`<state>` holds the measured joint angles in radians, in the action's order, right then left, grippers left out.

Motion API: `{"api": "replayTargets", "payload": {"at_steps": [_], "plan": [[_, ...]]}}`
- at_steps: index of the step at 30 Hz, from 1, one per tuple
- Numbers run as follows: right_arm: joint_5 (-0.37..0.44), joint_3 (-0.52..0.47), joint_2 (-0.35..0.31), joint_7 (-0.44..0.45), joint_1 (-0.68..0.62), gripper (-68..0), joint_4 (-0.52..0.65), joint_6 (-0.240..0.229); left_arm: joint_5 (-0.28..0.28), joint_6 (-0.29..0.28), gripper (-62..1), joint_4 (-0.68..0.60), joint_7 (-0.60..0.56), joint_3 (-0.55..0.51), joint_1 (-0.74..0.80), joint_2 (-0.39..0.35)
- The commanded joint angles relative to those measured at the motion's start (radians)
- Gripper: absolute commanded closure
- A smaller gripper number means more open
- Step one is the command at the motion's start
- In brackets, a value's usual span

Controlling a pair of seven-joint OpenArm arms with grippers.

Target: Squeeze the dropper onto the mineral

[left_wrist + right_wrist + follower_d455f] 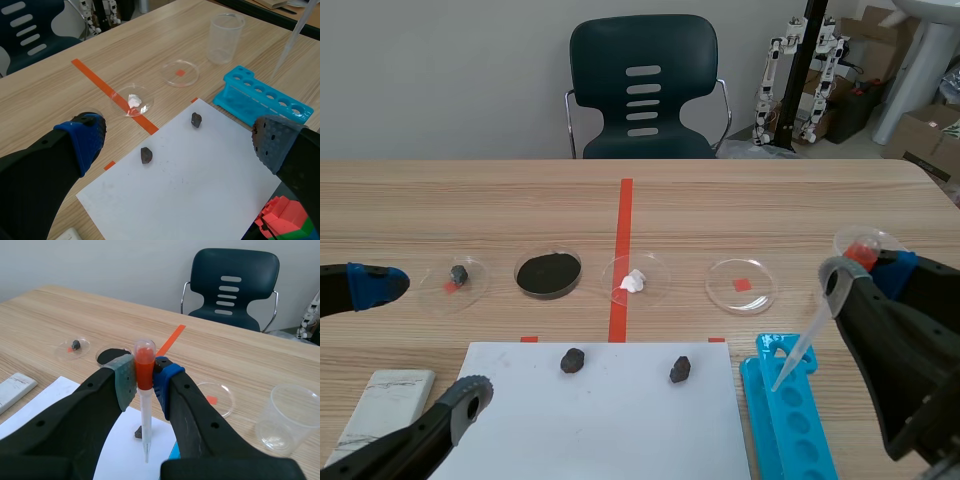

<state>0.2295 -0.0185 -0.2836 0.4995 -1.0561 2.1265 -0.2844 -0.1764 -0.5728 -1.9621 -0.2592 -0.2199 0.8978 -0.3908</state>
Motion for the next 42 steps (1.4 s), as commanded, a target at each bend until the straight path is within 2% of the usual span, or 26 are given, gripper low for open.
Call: {"api": "replayTargets", "payload": {"at_steps": [1,22,33,38,42], "plan": [[0.01,0.0,-0.01,0.015,0.003,-9.6,0.012,0.0,-0.014,0.001,-61.5,-0.01,-0.013,0.002,0.002,-0.001],[0.01,0.0,-0.01,0.014,0.003,-9.6,0.012,0.0,-0.014,0.001,-61.5,-0.01,-0.013,0.002,0.002,-0.001],[0.01,-0.006,-0.01,-0.034,0.014,-9.6,0.012,0.0,-0.014,0.001,-61.5,-0.01,-0.013,0.002,0.002,-0.001],[0.006,-0.009,-0.004,-0.1,0.109,-9.6,0.006,0.0,-0.014,0.001,-61.5,-0.01,-0.013,0.002,0.002,-0.001],[-0.024,-0.009,-0.004,-0.137,0.196,-9.6,0.006,-0.019,-0.014,0.001,-61.5,-0.01,-0.013,0.002,0.002,-0.001]]}}
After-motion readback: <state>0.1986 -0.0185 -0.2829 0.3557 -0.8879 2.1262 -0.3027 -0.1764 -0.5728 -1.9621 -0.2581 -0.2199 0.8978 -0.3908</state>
